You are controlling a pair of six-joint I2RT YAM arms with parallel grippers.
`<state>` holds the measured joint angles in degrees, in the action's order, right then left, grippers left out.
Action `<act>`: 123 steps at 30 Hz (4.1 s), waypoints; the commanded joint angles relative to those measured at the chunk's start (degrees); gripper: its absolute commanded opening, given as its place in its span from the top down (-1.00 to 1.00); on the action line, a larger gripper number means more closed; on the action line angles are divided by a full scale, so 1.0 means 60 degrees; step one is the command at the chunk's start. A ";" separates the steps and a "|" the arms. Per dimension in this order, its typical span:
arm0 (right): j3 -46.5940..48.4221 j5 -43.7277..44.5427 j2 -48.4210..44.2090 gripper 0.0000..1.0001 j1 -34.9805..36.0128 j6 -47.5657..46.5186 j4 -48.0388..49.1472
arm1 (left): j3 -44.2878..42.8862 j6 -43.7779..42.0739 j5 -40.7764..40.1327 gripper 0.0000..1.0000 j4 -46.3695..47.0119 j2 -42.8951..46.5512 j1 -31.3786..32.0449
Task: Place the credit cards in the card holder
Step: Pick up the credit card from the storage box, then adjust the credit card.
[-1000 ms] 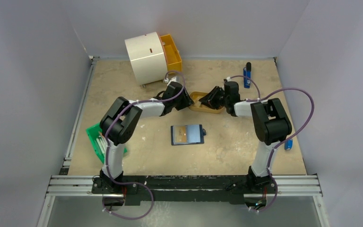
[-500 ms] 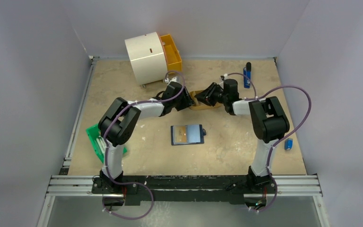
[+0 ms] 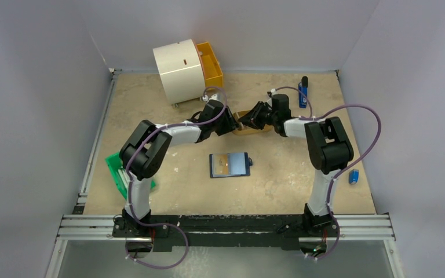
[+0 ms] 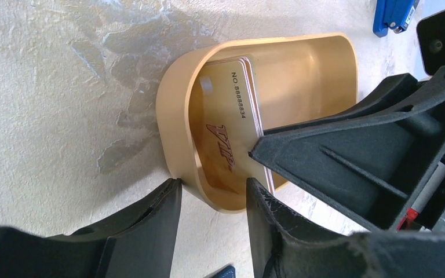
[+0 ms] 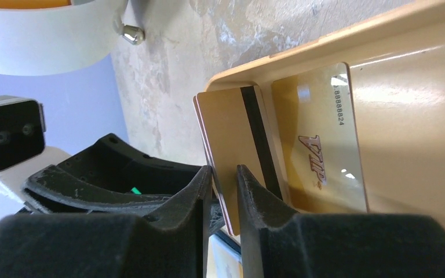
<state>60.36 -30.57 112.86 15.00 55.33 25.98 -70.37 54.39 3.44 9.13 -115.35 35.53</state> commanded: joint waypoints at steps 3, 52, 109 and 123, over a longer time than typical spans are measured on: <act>0.0707 0.0971 -0.0245 0.62 0.0064 -0.1301 -0.1884 | 0.0027 -0.0184 -0.0097 0.13 0.0286 0.0783 0.0027; -0.1635 -0.1044 -0.5822 1.00 -0.0479 -0.0676 -0.1023 | 0.3218 0.3066 0.3017 -0.19 0.5450 0.3651 -0.1347; -0.2101 -0.2872 -0.6556 1.00 -0.0339 0.2196 0.2319 | 0.3835 0.6878 0.4597 0.49 1.1451 0.3050 -0.0941; -0.2198 -0.3365 -0.6955 0.46 -0.0446 0.1721 0.1428 | 0.3925 0.7756 0.4614 1.00 1.2981 0.2744 -0.0926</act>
<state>47.33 -47.66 73.71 12.51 67.37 35.16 -45.47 97.62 31.44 77.17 -99.22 29.71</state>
